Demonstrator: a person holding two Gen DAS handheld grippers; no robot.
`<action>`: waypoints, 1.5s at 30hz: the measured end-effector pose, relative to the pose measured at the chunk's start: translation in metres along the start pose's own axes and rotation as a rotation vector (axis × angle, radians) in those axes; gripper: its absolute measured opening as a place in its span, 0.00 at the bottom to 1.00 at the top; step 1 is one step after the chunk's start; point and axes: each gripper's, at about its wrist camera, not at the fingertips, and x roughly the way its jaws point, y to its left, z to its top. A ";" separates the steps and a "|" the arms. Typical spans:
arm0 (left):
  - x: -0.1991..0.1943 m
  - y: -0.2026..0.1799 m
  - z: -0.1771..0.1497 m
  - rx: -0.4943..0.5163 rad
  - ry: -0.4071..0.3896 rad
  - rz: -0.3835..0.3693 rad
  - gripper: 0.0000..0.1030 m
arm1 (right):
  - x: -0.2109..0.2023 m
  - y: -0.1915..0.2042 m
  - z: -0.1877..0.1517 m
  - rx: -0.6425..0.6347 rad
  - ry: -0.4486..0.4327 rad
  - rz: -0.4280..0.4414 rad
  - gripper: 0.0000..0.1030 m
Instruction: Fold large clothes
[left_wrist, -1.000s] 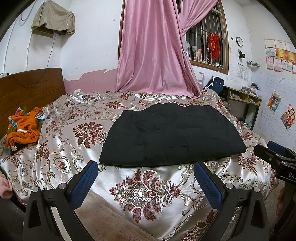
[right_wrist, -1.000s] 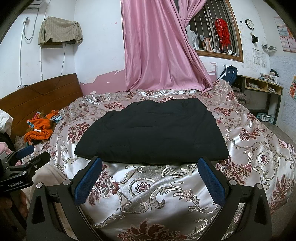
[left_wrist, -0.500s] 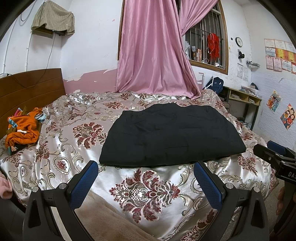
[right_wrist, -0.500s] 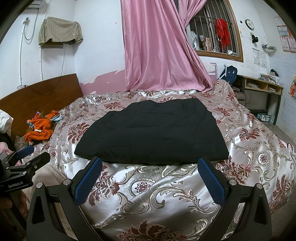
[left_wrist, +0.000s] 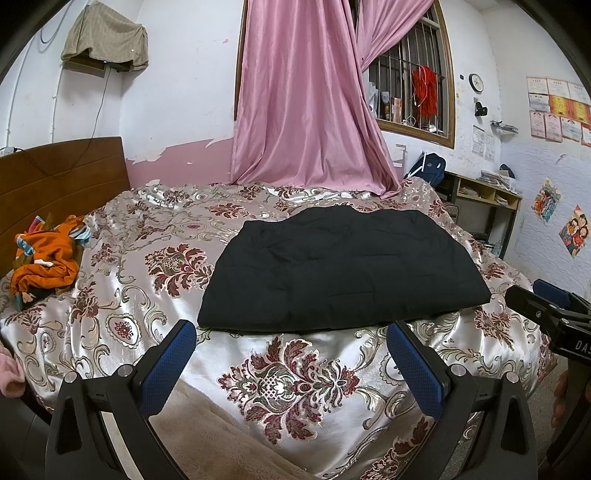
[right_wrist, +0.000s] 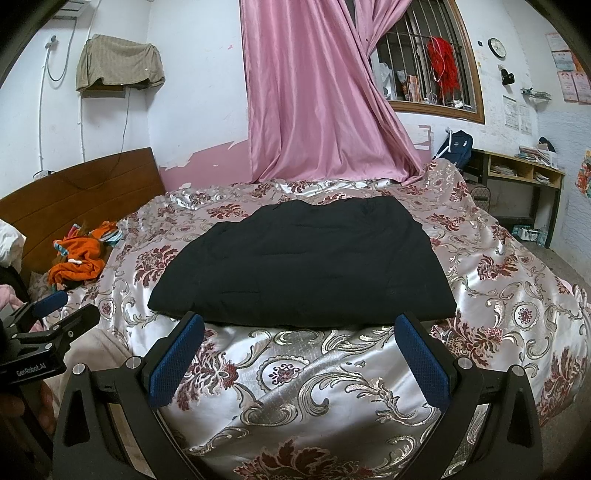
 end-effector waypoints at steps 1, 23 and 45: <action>0.000 0.000 0.000 0.000 0.000 0.000 1.00 | 0.000 0.000 0.000 0.000 0.000 0.001 0.98; 0.000 -0.001 -0.001 0.000 -0.001 0.000 1.00 | 0.000 0.001 -0.001 0.000 -0.001 0.000 0.98; 0.001 0.003 -0.001 0.027 -0.012 0.017 1.00 | 0.000 0.002 0.002 -0.001 -0.004 0.003 0.98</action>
